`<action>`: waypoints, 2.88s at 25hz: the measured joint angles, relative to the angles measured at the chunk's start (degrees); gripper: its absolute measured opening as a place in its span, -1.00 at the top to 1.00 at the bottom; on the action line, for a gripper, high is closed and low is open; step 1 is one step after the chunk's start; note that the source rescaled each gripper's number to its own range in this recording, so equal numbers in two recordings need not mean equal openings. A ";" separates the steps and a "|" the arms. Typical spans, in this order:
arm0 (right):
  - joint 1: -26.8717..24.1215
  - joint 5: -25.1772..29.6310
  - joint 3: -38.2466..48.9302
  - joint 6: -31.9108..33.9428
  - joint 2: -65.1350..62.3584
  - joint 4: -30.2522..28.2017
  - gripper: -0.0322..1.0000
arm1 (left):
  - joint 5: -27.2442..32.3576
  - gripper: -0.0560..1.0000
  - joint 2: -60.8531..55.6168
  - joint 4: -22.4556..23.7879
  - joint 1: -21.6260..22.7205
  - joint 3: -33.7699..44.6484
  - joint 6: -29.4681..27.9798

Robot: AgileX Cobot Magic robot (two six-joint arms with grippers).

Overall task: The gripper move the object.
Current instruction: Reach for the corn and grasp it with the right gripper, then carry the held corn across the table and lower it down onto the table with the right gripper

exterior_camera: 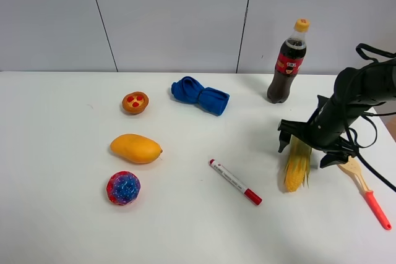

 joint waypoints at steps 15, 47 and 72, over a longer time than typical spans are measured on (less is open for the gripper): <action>0.00 -1.32 -0.32 -1.04 1.13 0.22 0.93 | 0.00 -1.00 0.00 0.00 0.00 0.00 0.00; 19.43 16.04 -38.93 -25.56 12.08 4.02 0.93 | 0.00 -1.00 0.00 0.00 0.00 0.00 0.00; 25.12 28.33 -56.91 -30.34 27.44 2.75 0.93 | 0.00 -1.00 0.00 0.00 0.00 0.00 0.00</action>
